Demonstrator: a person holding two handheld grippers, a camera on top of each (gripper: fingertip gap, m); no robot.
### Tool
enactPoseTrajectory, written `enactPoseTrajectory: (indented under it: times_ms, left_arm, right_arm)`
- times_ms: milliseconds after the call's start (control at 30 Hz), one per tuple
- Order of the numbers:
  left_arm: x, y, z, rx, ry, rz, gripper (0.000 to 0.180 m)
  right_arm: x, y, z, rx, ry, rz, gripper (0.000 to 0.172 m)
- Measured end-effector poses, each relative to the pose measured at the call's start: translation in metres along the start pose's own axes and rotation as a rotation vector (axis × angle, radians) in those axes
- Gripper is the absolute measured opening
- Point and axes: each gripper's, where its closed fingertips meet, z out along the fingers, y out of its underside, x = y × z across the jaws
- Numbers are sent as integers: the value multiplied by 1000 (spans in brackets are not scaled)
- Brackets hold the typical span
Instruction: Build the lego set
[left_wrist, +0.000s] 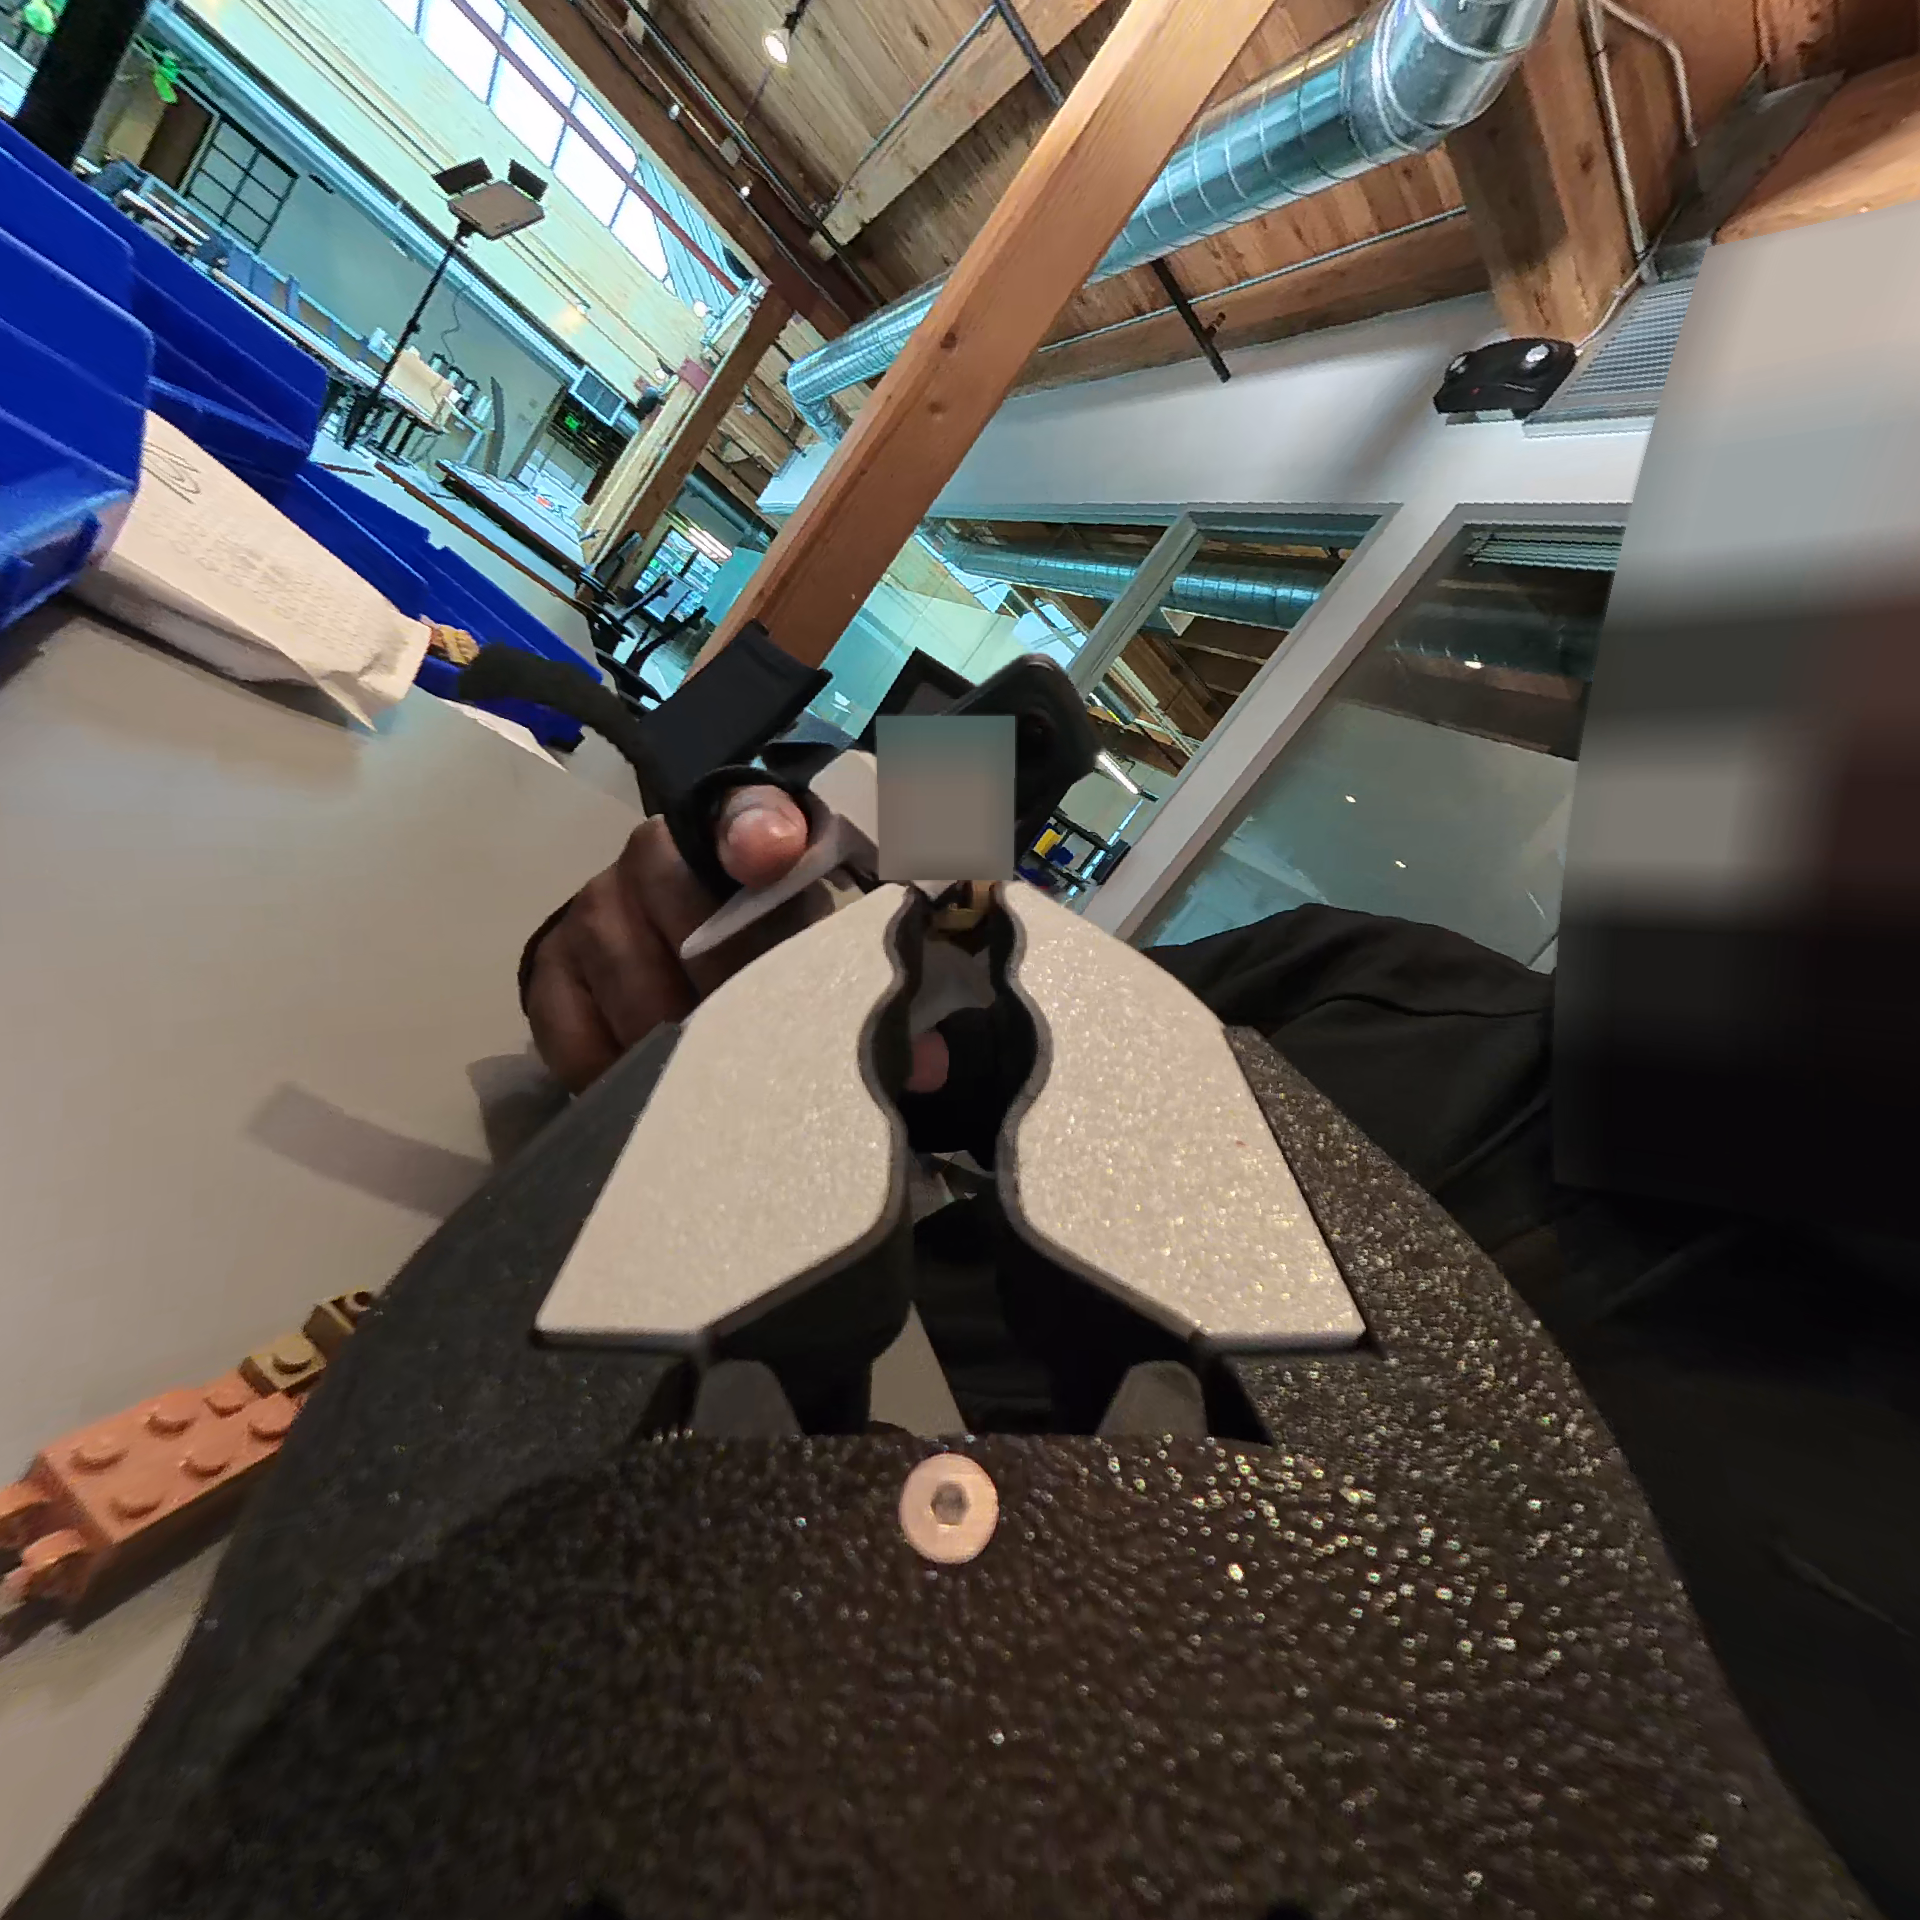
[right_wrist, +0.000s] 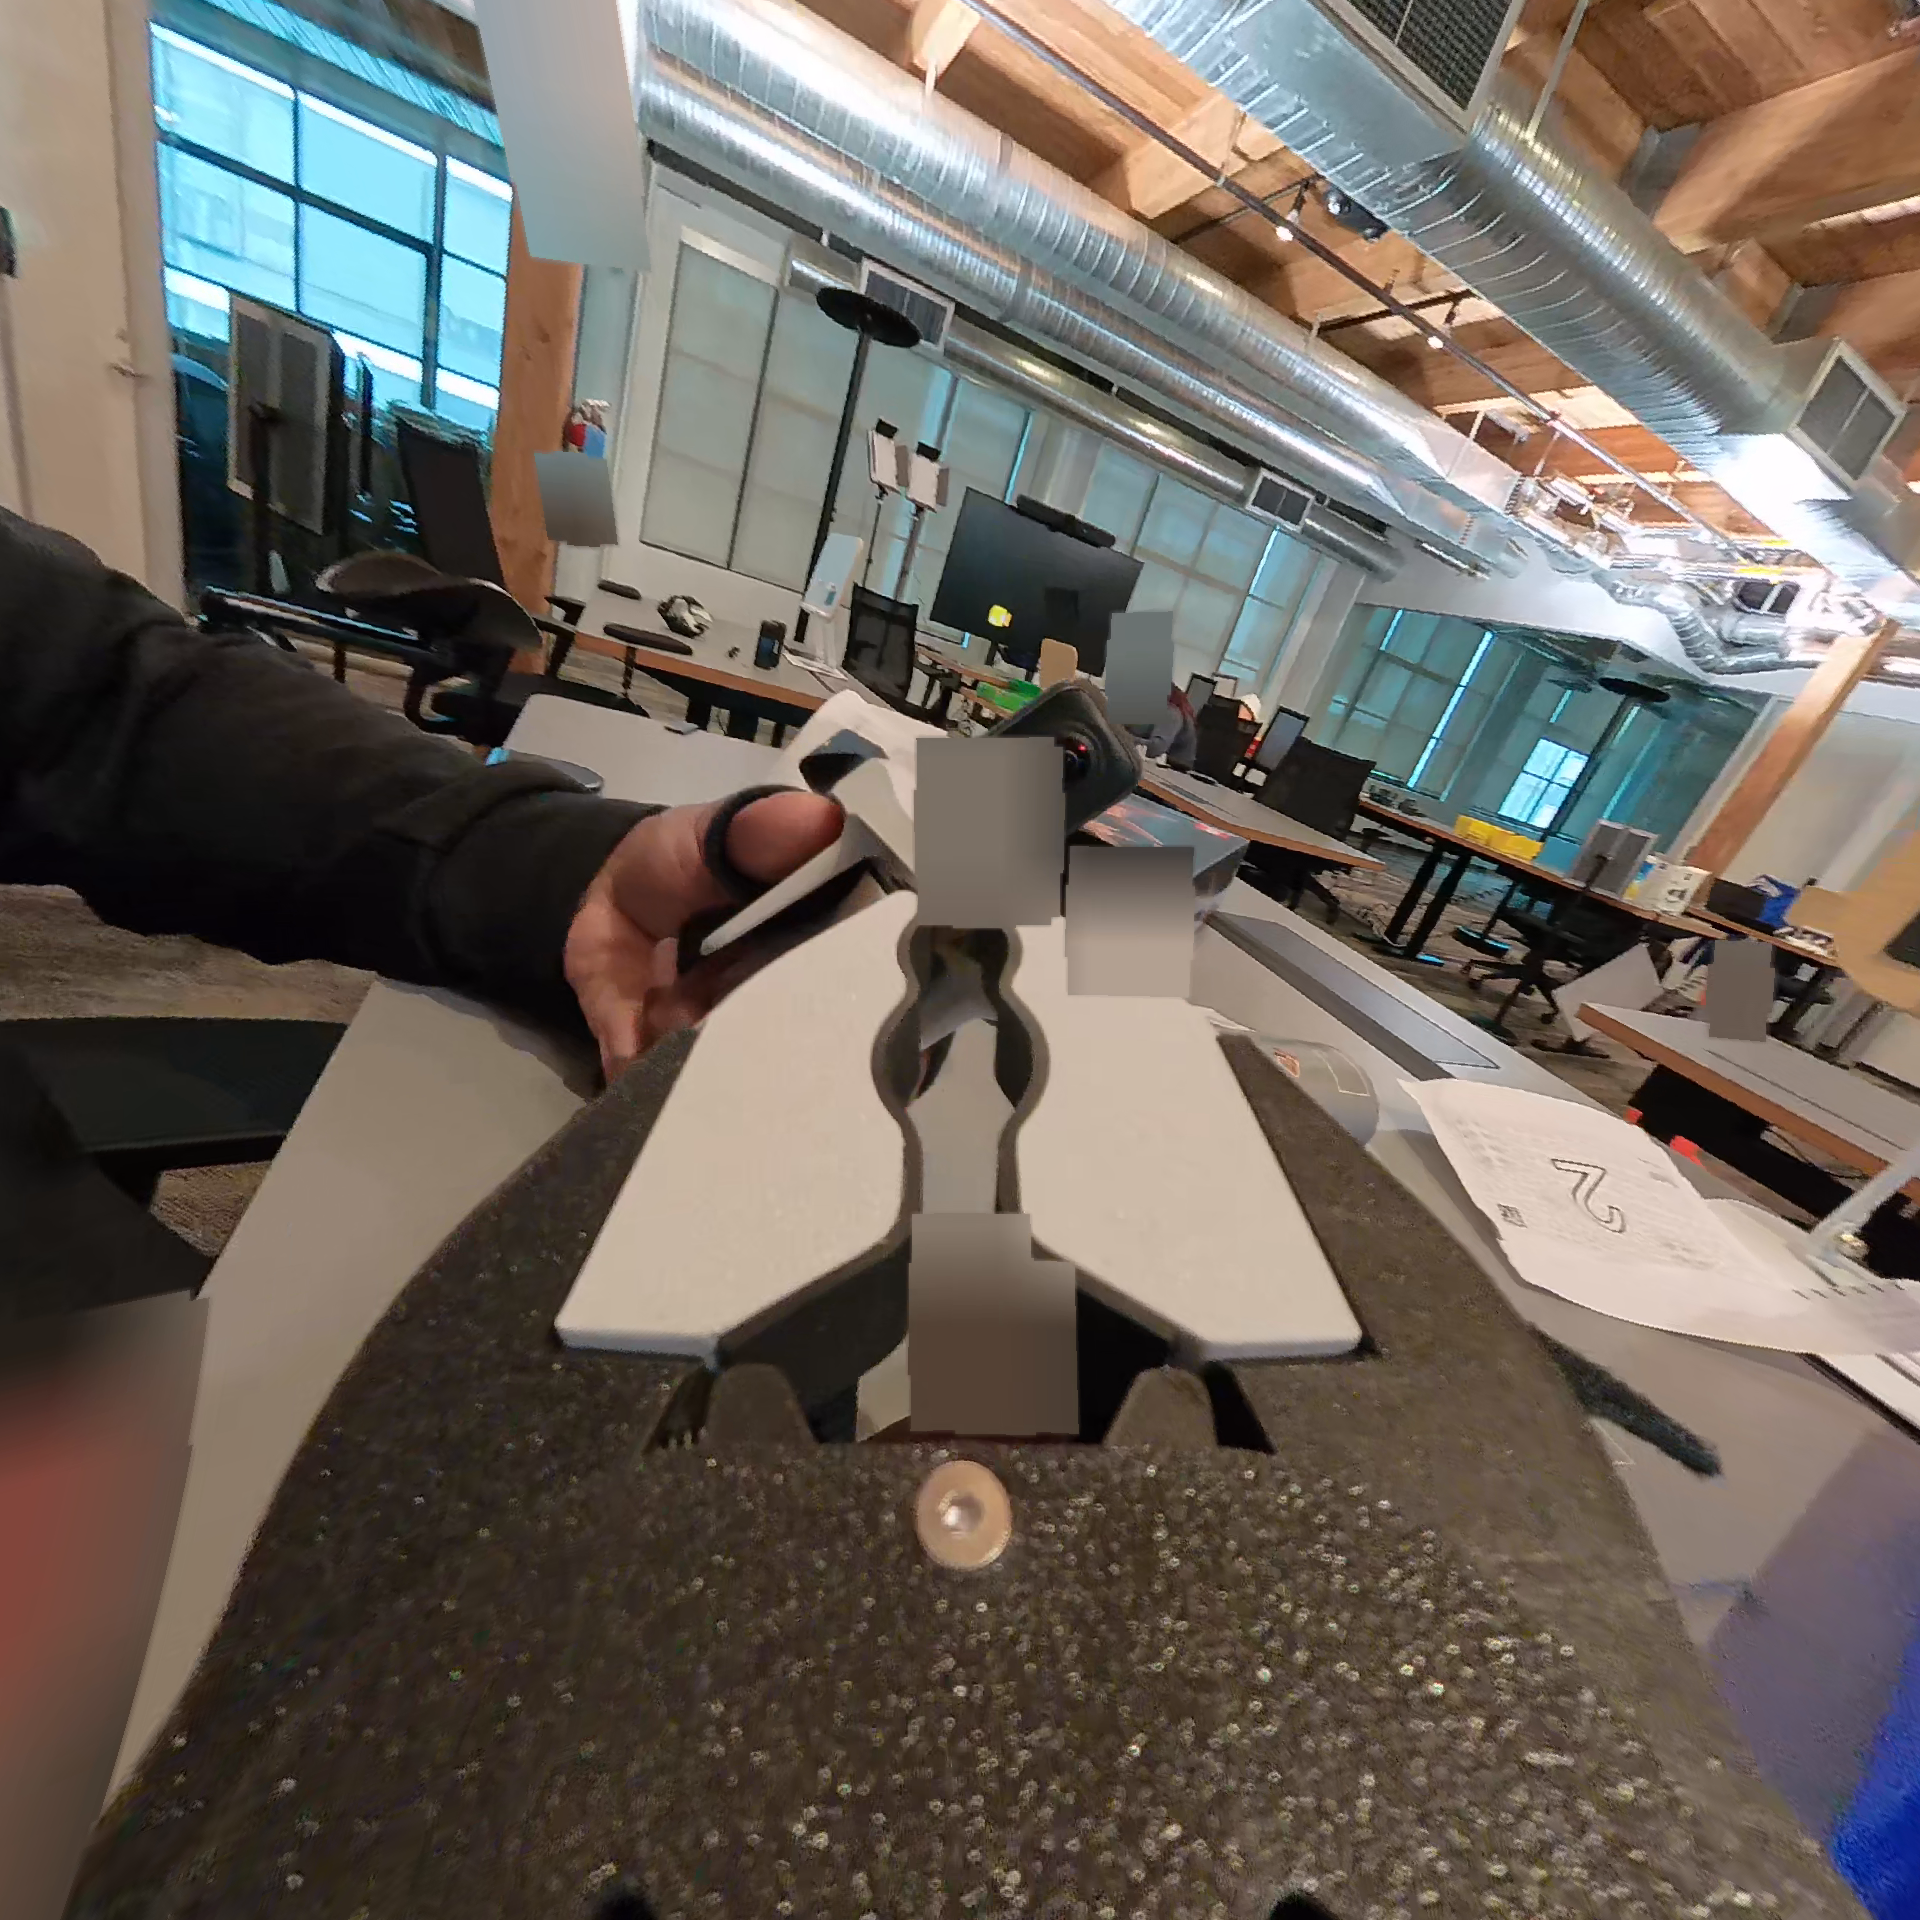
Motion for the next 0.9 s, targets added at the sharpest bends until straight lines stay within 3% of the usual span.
enactPoseTrajectory:
  times_ms: [467,900]
  left_arm:
    - [-16,-3,-10,2,-113,-31,5]
    - [-16,1,-12,-34,-116,-41,3]
  right_arm:
    - [11,16,2,-110,126,-157,11]
    - [7,19,0,-136,114,-232,11]
